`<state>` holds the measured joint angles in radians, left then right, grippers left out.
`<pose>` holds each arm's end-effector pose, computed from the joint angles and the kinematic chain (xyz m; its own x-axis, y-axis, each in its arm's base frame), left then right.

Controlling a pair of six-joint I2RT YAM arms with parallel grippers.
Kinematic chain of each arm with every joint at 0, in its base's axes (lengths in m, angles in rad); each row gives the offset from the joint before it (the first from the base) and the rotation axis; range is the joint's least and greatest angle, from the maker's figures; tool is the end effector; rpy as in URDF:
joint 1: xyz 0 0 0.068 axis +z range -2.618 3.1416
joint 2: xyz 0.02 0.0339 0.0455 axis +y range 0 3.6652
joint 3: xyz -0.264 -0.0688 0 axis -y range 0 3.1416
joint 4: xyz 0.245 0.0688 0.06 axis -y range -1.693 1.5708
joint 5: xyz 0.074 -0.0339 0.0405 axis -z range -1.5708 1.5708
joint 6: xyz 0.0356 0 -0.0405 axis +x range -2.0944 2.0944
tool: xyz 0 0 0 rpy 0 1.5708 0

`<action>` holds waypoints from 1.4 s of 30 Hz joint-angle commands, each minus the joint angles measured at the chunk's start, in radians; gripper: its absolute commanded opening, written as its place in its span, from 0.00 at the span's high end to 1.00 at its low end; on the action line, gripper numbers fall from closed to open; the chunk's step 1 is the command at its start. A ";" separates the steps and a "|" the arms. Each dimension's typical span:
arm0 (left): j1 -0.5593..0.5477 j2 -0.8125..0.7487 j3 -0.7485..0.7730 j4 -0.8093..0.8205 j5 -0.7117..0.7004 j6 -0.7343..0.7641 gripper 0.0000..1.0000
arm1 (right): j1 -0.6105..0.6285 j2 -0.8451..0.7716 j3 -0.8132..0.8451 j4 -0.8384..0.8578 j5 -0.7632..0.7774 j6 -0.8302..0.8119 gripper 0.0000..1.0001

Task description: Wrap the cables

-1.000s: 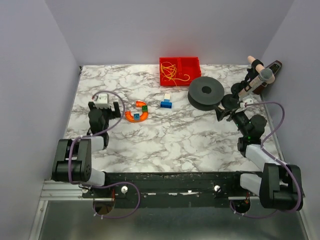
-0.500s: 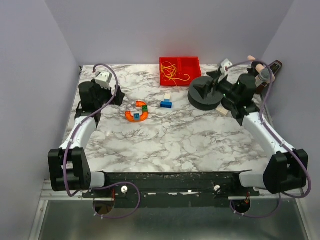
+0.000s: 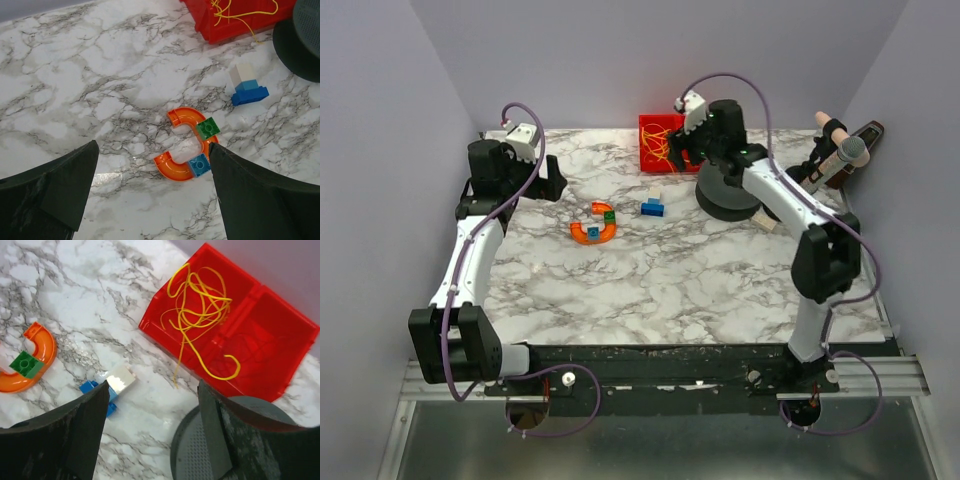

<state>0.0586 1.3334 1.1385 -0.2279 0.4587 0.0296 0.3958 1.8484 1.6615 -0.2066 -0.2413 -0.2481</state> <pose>0.3069 0.0022 0.3381 -0.3991 0.0032 -0.9169 0.3626 0.9190 -0.1546 0.4069 0.1792 0.3392 -0.2010 -0.3424 -0.9178 -0.6472 0.7497 -0.1380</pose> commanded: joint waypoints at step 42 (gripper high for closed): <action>-0.005 0.027 0.038 -0.100 0.077 0.016 0.01 | 0.069 0.710 0.675 -0.413 0.366 0.069 0.54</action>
<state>0.0570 1.3739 1.1385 -0.3145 0.5068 0.0376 0.4591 2.5443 2.3177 -0.5835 0.1089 -0.2226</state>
